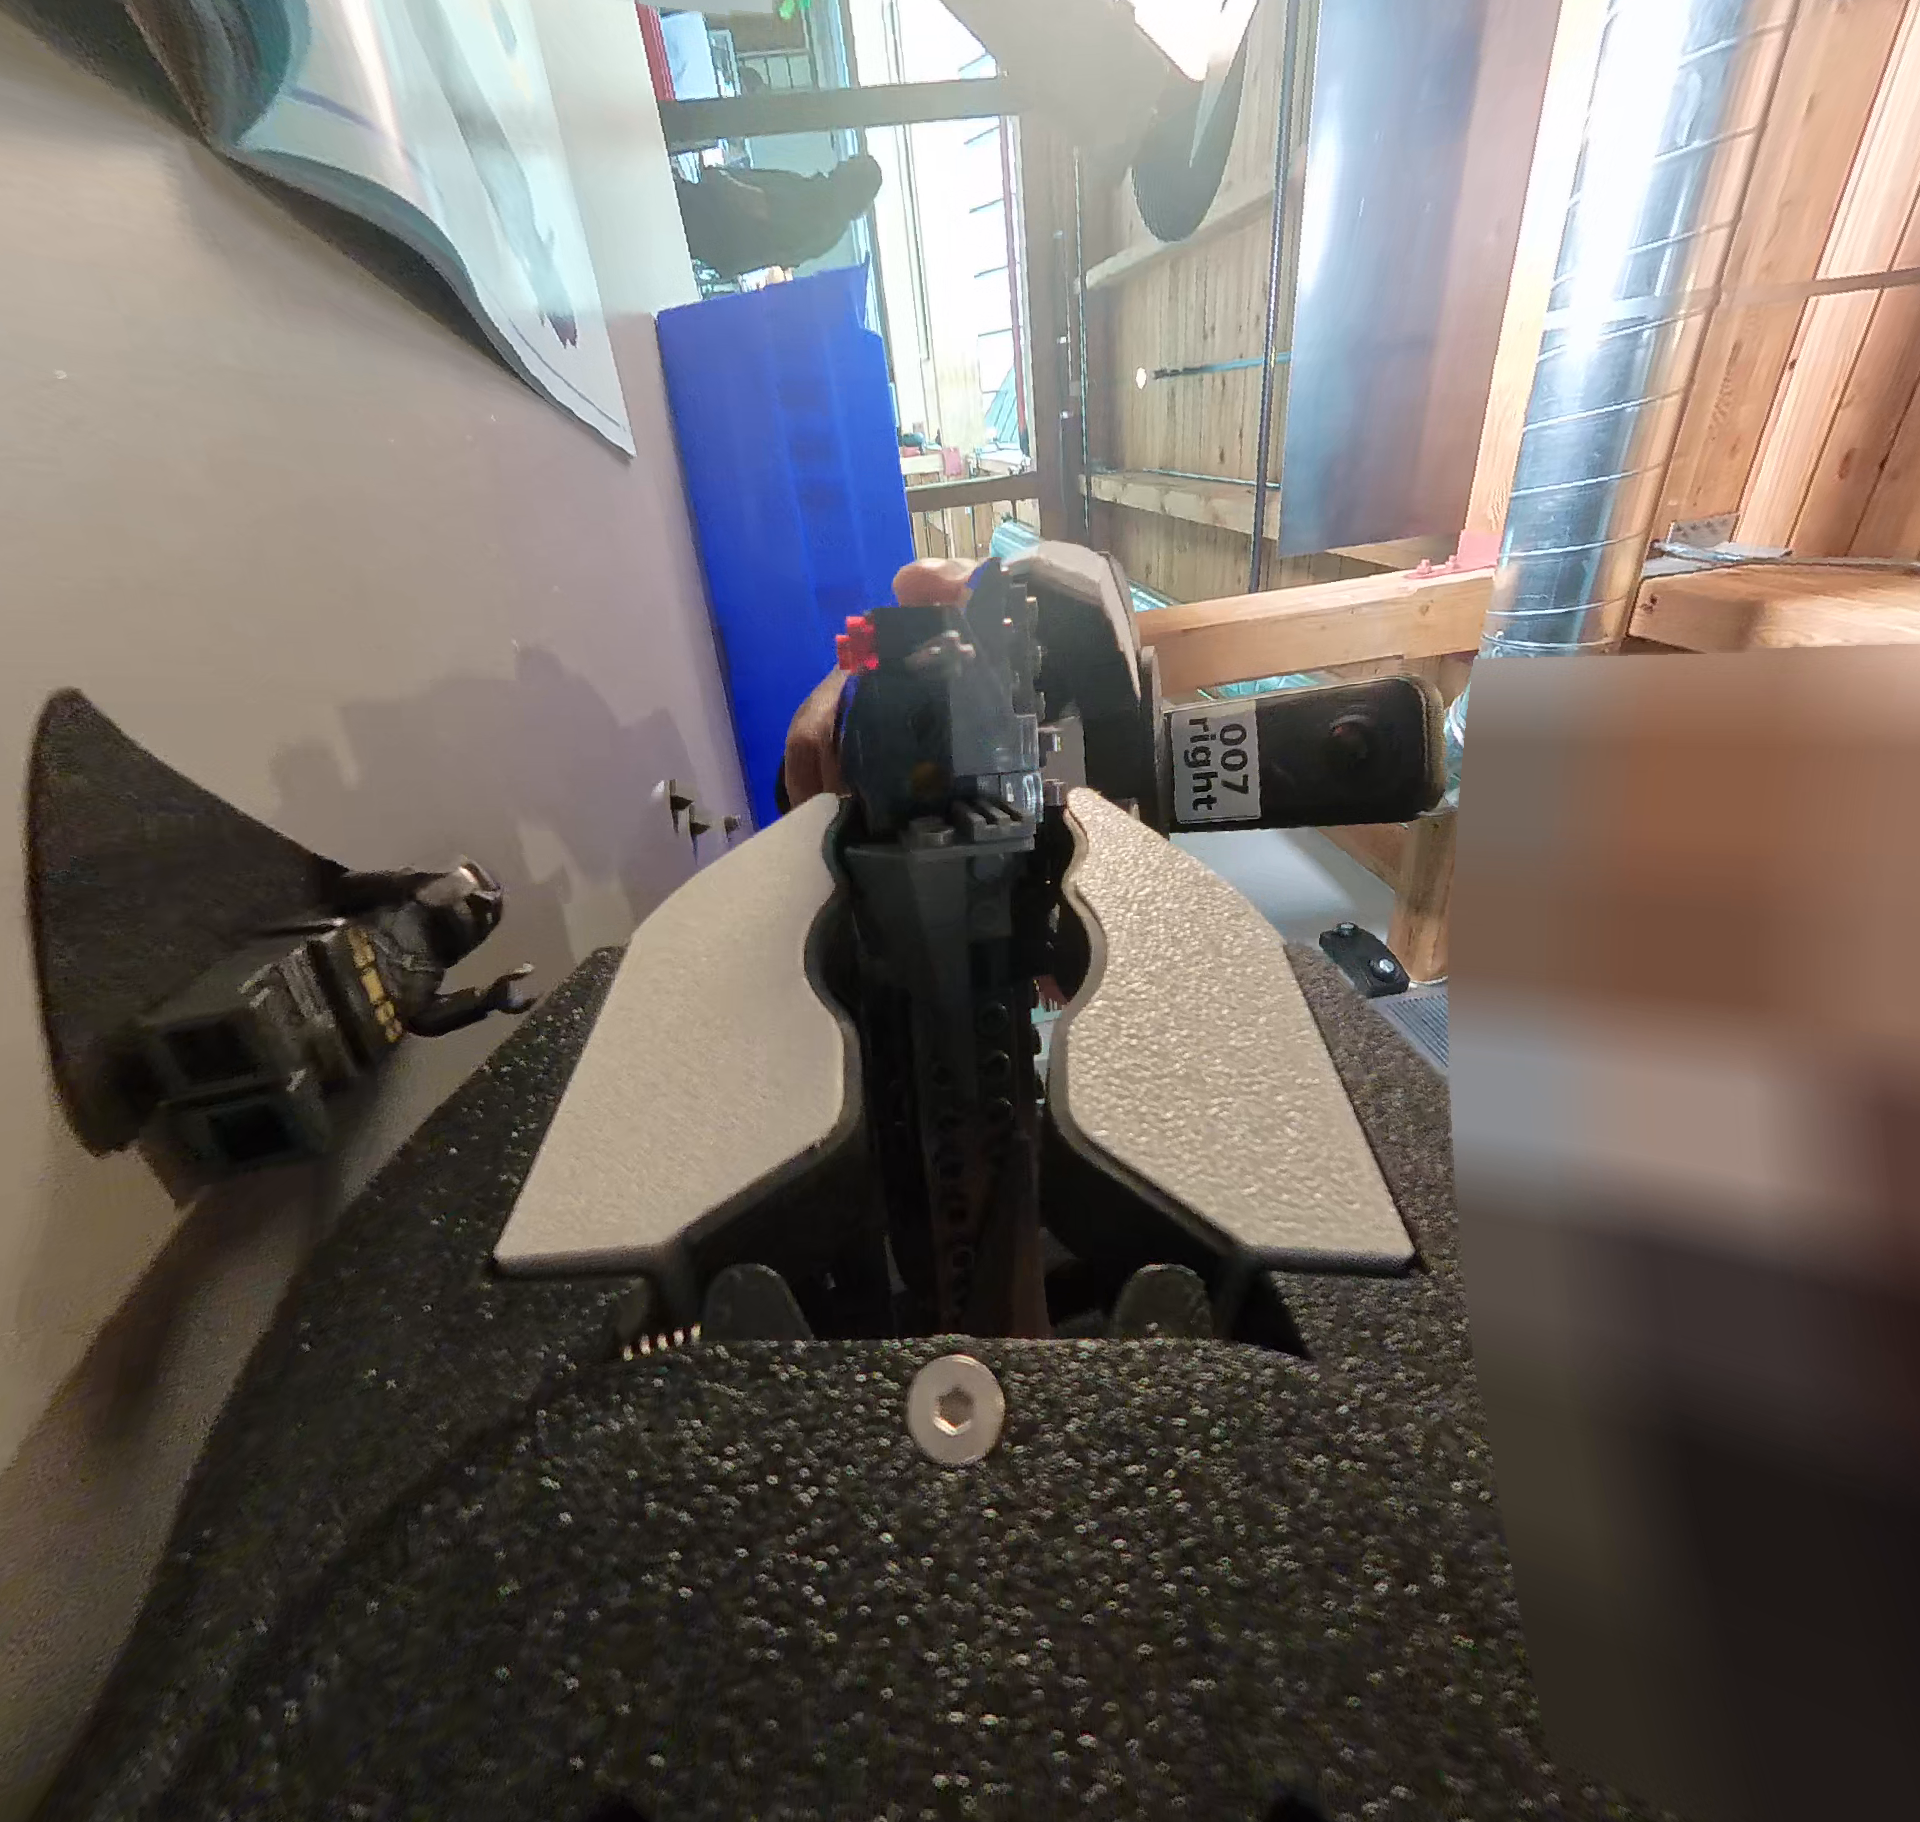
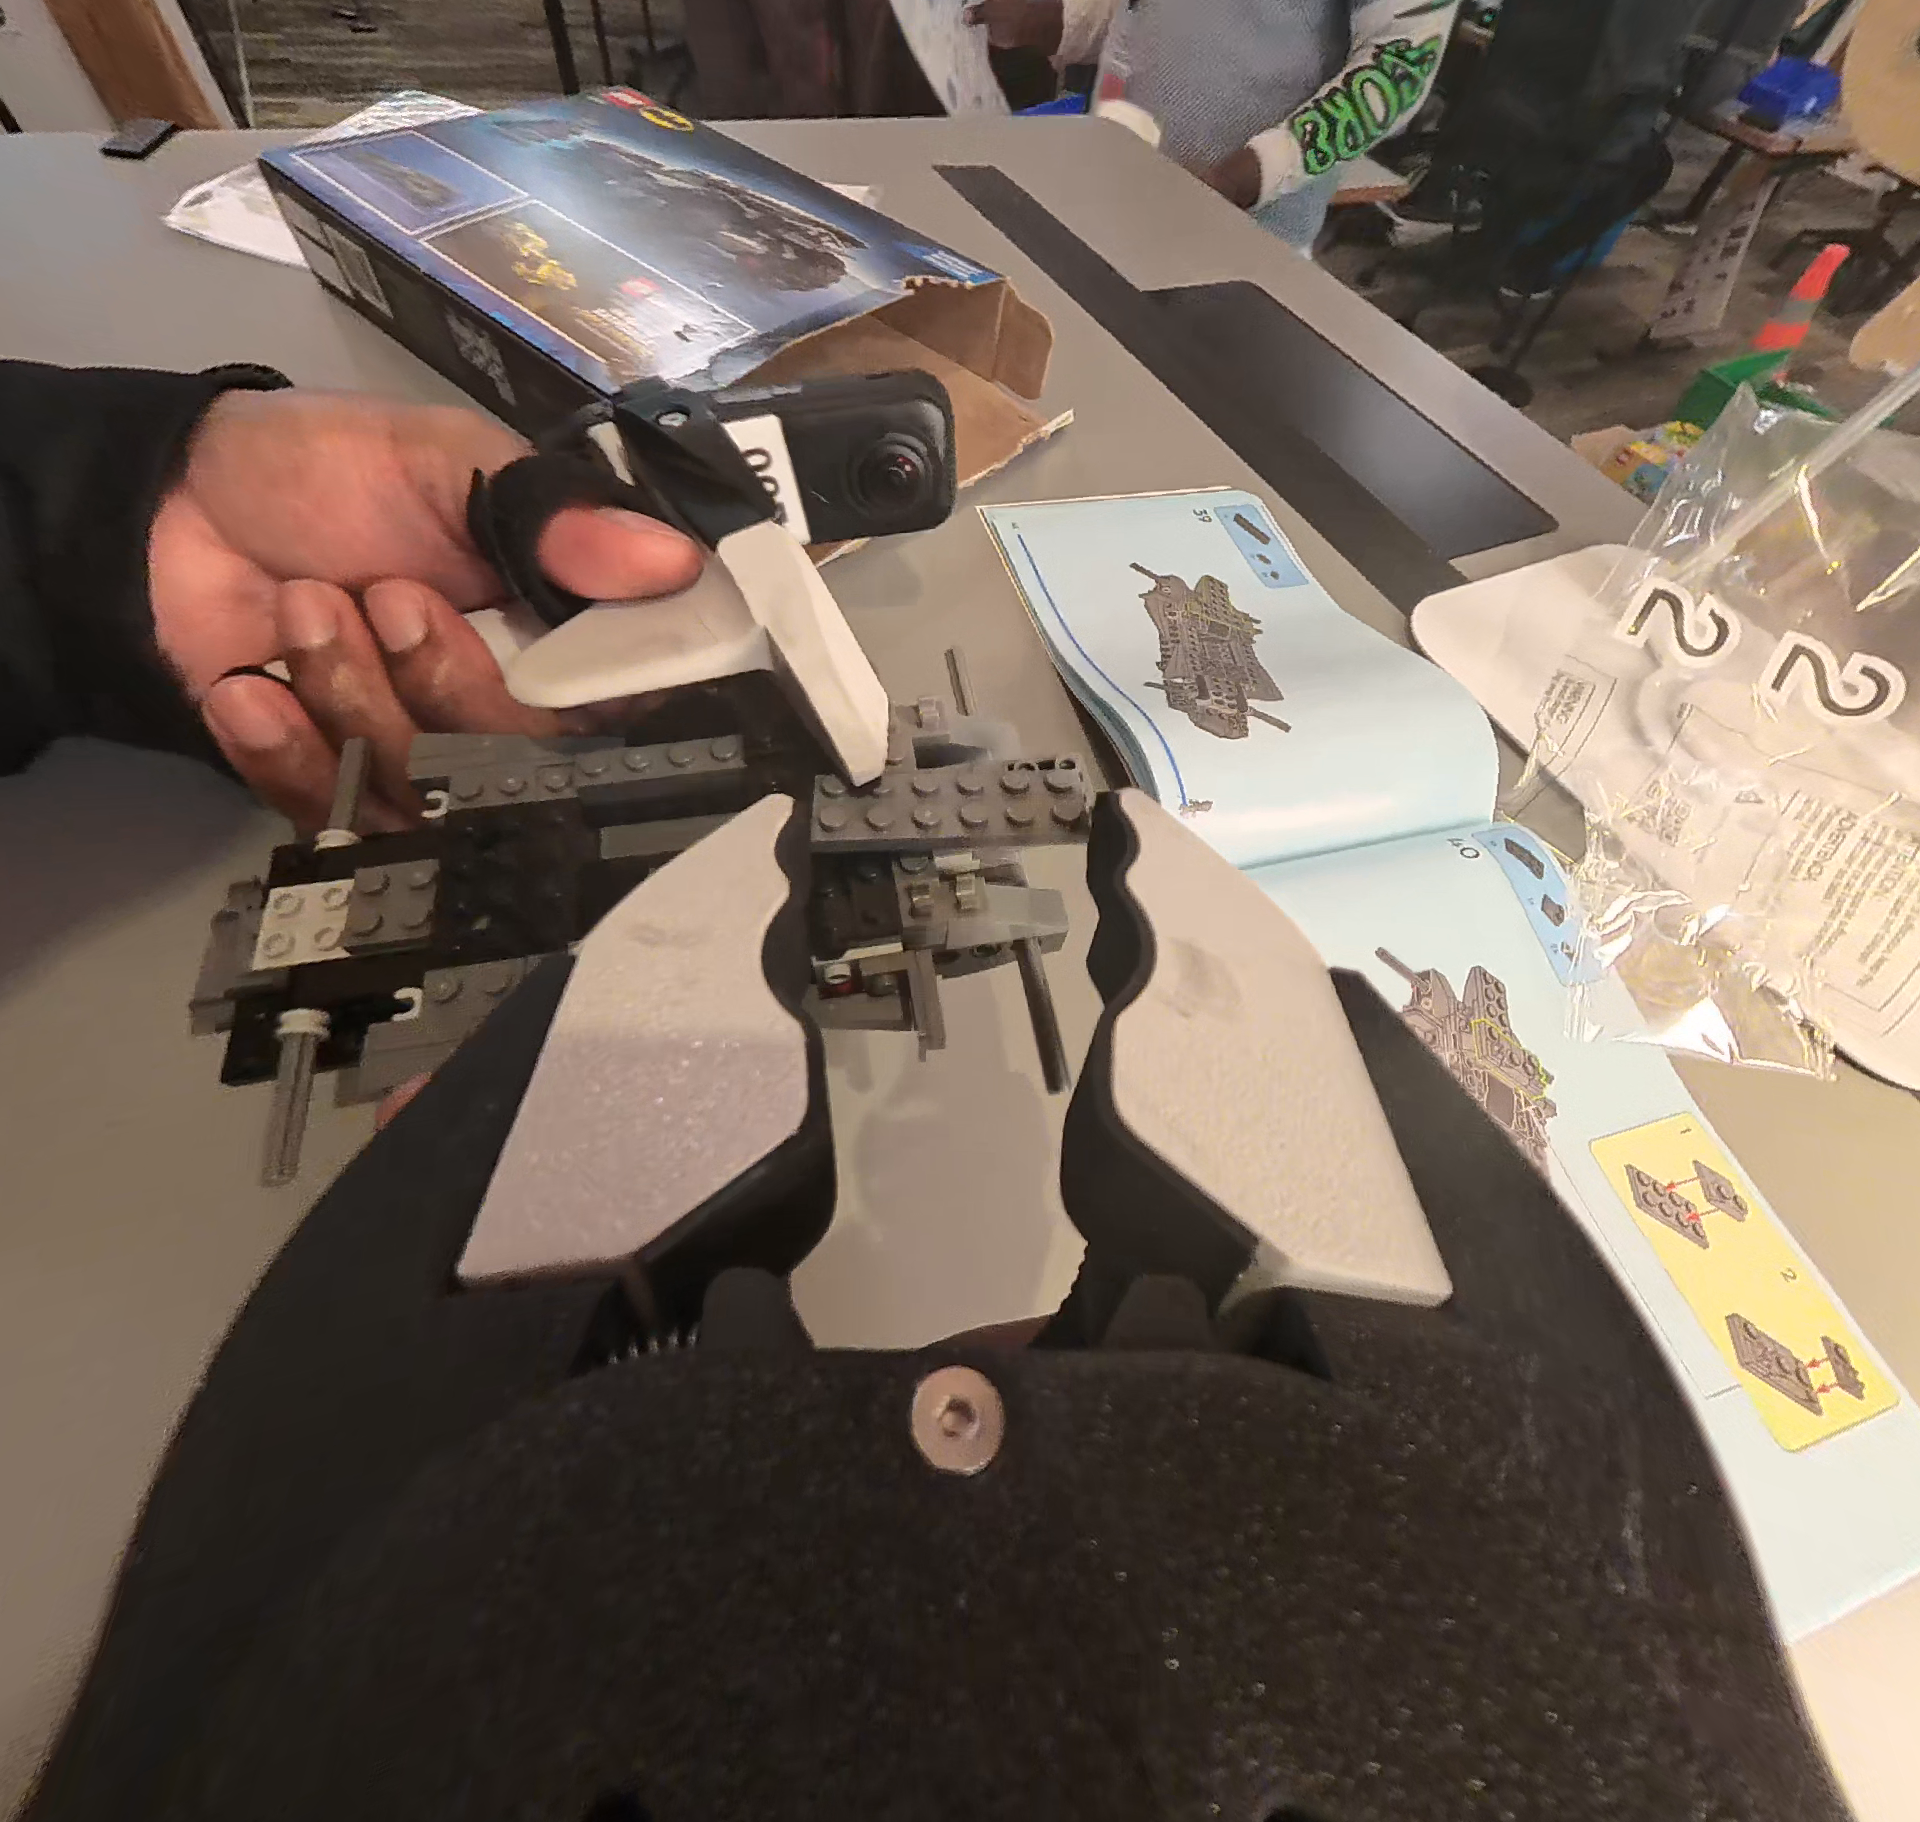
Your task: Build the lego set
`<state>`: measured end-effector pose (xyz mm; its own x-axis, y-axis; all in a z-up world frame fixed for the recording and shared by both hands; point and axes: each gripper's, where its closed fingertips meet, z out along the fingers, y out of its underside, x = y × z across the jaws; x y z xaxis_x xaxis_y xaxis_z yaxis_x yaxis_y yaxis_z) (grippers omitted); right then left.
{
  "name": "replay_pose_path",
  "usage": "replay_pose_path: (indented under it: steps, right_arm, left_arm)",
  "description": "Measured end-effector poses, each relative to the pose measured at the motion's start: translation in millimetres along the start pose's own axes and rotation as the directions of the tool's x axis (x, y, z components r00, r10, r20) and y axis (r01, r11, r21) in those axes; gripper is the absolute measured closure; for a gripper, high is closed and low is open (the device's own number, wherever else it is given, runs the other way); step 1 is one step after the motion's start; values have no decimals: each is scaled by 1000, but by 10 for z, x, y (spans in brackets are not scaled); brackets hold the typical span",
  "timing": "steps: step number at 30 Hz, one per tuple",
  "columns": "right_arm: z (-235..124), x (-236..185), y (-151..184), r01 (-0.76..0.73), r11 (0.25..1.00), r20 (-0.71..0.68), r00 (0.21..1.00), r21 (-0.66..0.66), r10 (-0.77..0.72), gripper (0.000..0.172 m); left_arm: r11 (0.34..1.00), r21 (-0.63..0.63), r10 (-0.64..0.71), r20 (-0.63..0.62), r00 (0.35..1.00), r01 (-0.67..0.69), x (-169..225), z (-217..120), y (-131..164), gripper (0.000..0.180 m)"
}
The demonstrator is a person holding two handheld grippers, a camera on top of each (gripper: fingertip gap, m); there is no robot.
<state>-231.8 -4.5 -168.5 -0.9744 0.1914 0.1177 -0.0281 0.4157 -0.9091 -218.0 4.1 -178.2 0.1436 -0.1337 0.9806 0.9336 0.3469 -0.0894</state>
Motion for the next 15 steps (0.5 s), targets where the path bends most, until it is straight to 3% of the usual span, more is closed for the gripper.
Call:
replay_pose_path:
  steps: [15]
  right_arm:
    - [-32,-36,13,-19,1000,61,998,20,18,121]
  left_arm:
    - [999,-46,7,-12,1000,-8,19,31,60,142]
